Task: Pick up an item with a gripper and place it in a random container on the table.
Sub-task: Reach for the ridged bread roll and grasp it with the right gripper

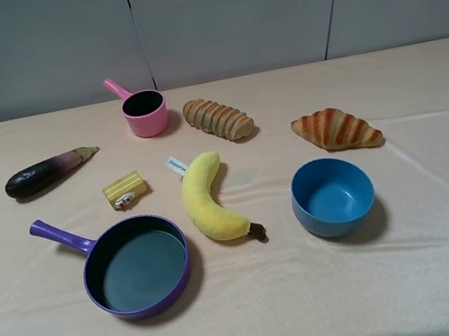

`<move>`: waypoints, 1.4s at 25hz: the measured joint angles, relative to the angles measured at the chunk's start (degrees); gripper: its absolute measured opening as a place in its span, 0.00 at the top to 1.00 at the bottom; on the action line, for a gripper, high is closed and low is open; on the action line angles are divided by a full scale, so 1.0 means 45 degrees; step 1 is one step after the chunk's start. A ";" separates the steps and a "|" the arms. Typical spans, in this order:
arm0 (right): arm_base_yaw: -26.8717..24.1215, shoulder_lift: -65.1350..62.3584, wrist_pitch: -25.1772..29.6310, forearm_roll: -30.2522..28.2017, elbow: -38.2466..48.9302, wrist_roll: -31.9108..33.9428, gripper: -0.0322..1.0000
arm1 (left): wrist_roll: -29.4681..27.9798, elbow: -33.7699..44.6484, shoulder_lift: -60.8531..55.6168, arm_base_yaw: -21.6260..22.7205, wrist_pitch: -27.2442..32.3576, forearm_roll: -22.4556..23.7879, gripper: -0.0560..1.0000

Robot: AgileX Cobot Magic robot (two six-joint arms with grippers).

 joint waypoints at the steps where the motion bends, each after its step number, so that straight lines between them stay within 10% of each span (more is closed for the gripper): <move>1: 0.0000 0.0332 0.0000 0.0000 -0.0188 0.0000 0.30 | 0.0000 0.0000 0.0000 0.0000 0.0000 0.0000 0.01; 35: 0.3105 1.2390 0.0027 -0.0391 -0.8344 -0.1216 0.30 | 0.0000 0.0000 0.0000 0.0000 0.0000 0.0000 0.01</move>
